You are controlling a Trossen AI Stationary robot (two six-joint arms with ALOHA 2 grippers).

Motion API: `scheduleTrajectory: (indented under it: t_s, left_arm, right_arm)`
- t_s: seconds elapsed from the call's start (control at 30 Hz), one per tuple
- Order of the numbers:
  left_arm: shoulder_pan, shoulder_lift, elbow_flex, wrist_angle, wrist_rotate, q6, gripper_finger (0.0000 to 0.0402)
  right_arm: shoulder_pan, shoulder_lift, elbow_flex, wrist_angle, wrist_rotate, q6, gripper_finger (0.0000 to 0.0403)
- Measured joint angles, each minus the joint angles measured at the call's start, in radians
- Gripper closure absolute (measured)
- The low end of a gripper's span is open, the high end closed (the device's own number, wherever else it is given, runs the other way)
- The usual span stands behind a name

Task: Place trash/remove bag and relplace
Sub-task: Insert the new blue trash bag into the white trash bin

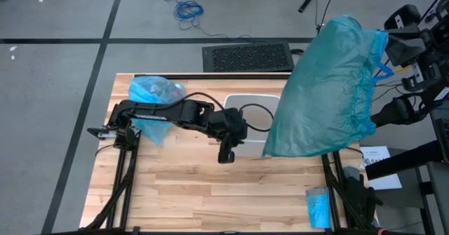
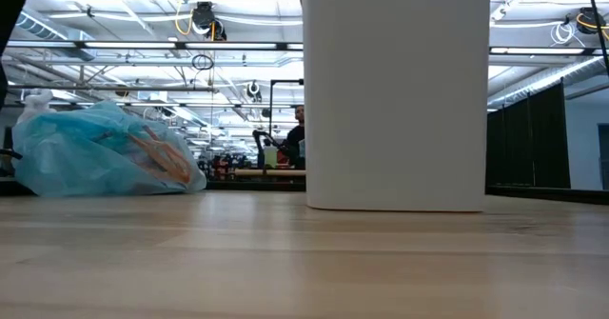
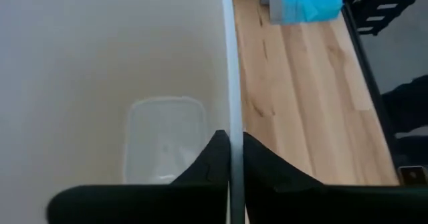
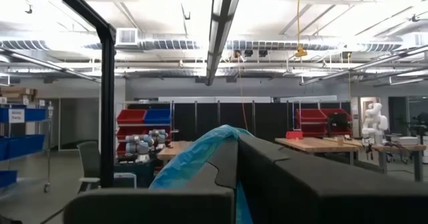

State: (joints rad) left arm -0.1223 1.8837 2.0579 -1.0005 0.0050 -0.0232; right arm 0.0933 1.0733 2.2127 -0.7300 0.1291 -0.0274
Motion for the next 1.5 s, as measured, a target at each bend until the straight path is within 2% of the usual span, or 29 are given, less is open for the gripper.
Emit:
scheduleTrajectory:
  t_s: [0.23,0.5,0.93,1.1,1.27,1.37,1.5]
  left_arm:
    - [0.0,-0.009,0.029,0.007,0.013,-0.026,0.0318]
    - [0.0,-0.009,0.073,0.013,0.025,-0.026,0.0287]
    - [0.0,-0.01,0.292,-0.073,0.072,-0.044,0.0283]
    - [-0.011,-0.063,0.299,-0.054,0.076,-0.058,0.0283]
    - [-0.038,-0.125,0.299,-0.016,0.075,-0.077,0.0283]
    - [-0.058,-0.16,0.299,0.028,0.051,-0.076,0.0283]
    - [-0.092,-0.197,0.299,0.075,-0.046,-0.043,0.0284]
  right_arm:
    - [0.0,0.0,0.0,-0.006,0.001,-0.003,0.0403]
    - [0.0,0.0,0.0,0.01,0.001,-0.003,0.0403]
    - [0.0,0.002,0.0,0.08,-0.003,-0.011,0.0403]
    - [0.0,0.016,0.0,0.148,-0.009,-0.021,0.0403]
    - [0.0,0.042,0.0,0.249,-0.081,-0.047,0.0403]
    - [0.0,0.06,0.0,0.256,-0.084,-0.063,0.0403]
    - [0.0,0.089,0.0,0.254,-0.082,-0.067,0.0403]
